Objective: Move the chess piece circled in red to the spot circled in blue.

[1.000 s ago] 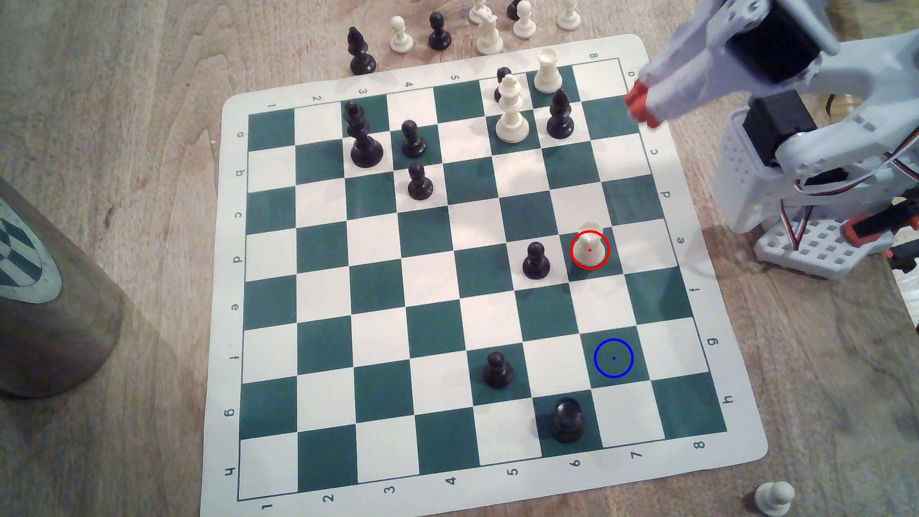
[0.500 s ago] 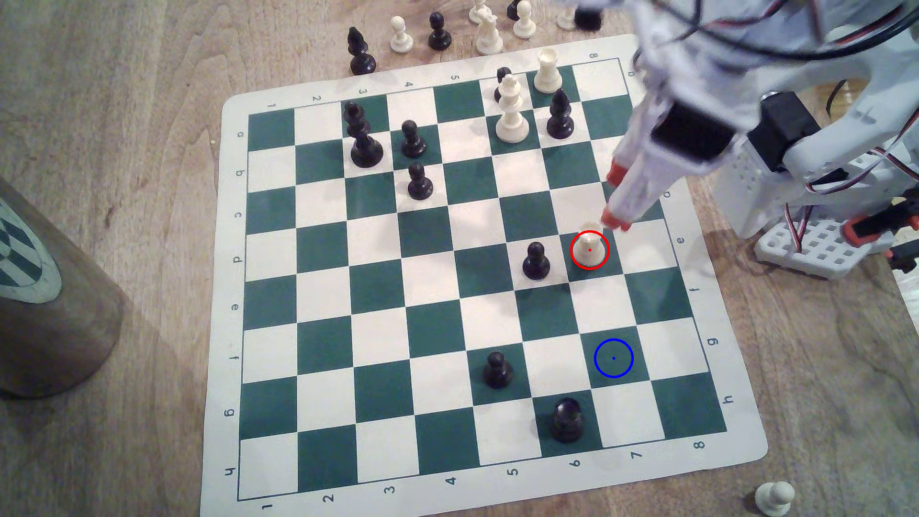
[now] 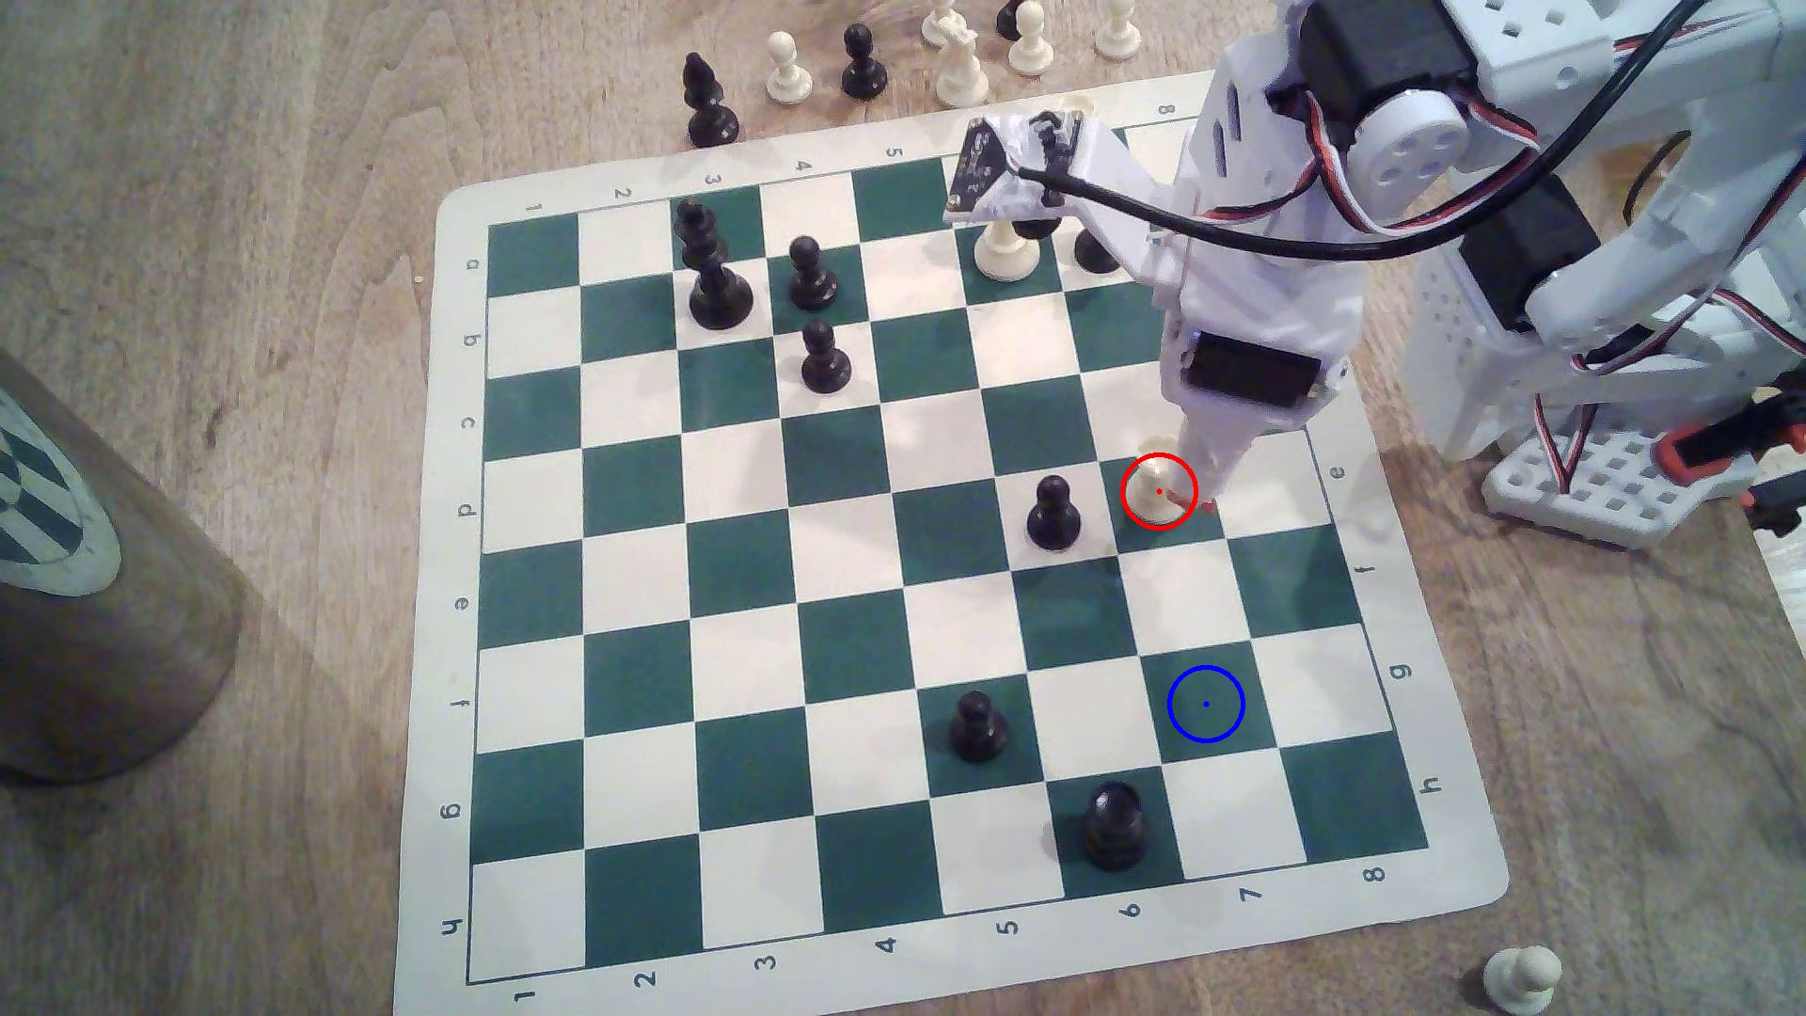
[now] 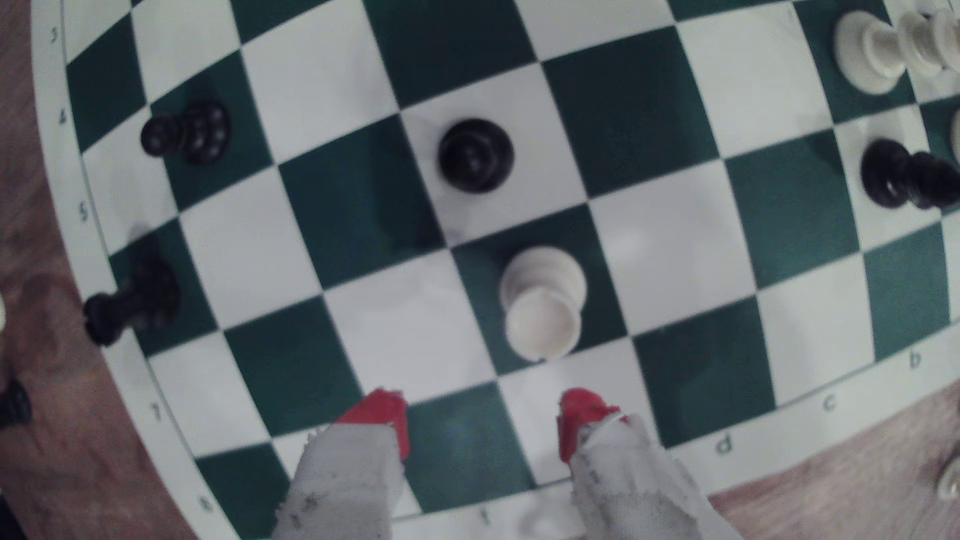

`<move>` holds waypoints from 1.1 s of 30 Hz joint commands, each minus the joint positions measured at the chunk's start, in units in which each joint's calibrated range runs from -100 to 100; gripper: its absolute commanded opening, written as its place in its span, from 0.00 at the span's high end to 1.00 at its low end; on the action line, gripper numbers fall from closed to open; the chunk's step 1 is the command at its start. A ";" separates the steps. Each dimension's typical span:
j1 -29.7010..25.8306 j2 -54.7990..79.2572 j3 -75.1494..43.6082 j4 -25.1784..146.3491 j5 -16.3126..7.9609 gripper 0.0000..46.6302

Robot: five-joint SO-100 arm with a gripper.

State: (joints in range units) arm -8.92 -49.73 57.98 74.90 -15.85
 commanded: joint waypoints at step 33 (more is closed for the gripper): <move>3.96 13.56 2.68 -11.02 0.78 0.71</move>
State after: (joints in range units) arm -5.09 -36.66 61.05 64.86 -14.73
